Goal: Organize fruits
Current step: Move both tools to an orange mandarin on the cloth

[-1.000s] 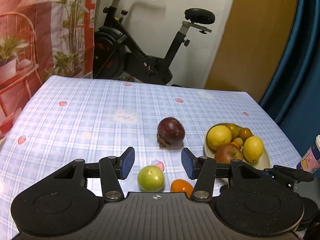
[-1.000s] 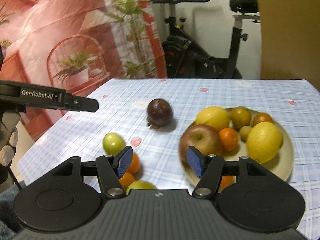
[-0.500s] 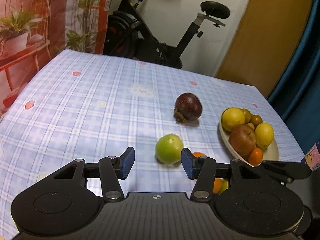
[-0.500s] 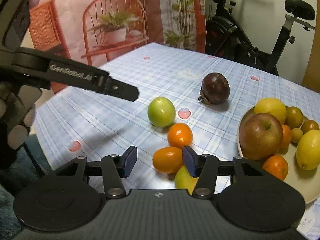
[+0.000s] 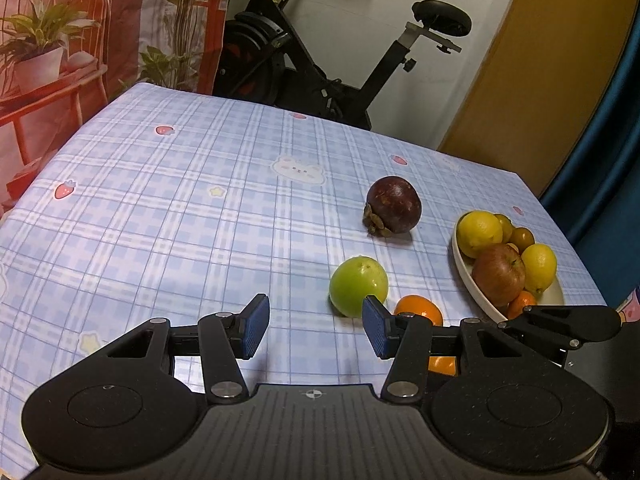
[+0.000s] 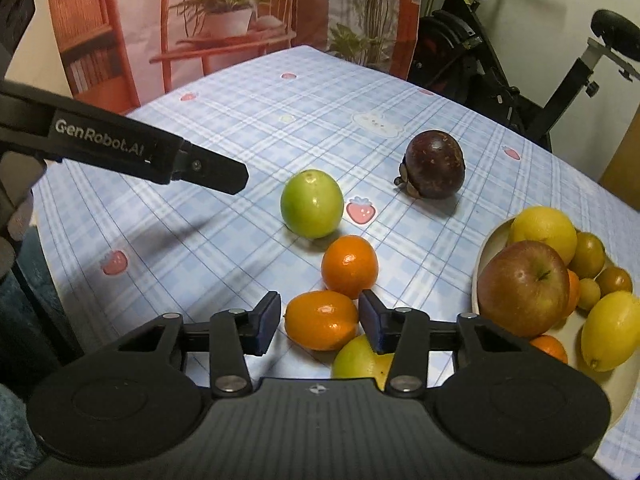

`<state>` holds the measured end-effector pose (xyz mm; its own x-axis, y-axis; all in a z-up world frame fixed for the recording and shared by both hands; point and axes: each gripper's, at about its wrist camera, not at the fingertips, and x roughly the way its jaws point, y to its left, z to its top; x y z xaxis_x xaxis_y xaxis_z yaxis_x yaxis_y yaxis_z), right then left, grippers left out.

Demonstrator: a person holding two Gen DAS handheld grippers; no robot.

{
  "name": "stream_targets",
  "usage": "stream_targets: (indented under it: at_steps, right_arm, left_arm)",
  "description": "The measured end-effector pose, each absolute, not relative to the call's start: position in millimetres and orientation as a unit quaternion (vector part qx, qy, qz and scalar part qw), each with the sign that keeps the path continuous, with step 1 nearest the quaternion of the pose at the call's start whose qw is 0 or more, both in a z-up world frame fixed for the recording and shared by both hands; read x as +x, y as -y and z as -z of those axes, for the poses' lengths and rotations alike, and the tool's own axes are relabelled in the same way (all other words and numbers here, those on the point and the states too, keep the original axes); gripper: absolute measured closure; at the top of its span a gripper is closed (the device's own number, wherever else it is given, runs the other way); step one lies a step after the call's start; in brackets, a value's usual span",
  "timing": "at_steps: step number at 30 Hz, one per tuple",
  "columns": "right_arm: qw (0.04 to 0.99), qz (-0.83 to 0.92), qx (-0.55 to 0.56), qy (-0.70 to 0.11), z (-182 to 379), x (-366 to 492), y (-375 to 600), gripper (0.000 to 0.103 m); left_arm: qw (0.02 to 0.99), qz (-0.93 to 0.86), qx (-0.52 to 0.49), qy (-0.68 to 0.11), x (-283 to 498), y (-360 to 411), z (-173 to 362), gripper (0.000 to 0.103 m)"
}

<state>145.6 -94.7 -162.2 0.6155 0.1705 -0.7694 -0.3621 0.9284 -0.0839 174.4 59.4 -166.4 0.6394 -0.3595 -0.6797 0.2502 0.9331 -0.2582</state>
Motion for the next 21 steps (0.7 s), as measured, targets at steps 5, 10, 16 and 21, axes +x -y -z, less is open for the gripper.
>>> stream_targets:
  at_steps: [5,10,16,21]
  right_arm:
    - [0.890,-0.150,-0.129,-0.410,163,145,92,0.059]
    - [0.892,-0.158,-0.117,-0.408,162,143,95,0.059]
    - [0.900,-0.165,-0.096,-0.392,156,136,98,0.059]
    - [0.917,-0.152,-0.066,-0.363,146,130,114,0.059]
  left_arm:
    - [0.902,0.169,-0.070,-0.391,175,-59,168,0.049]
    - [0.901,0.168,-0.068,-0.393,176,-58,169,0.049]
    - [0.900,0.174,-0.065,-0.394,175,-54,169,0.050]
    - [0.893,0.196,-0.064,-0.400,174,-45,168,0.050]
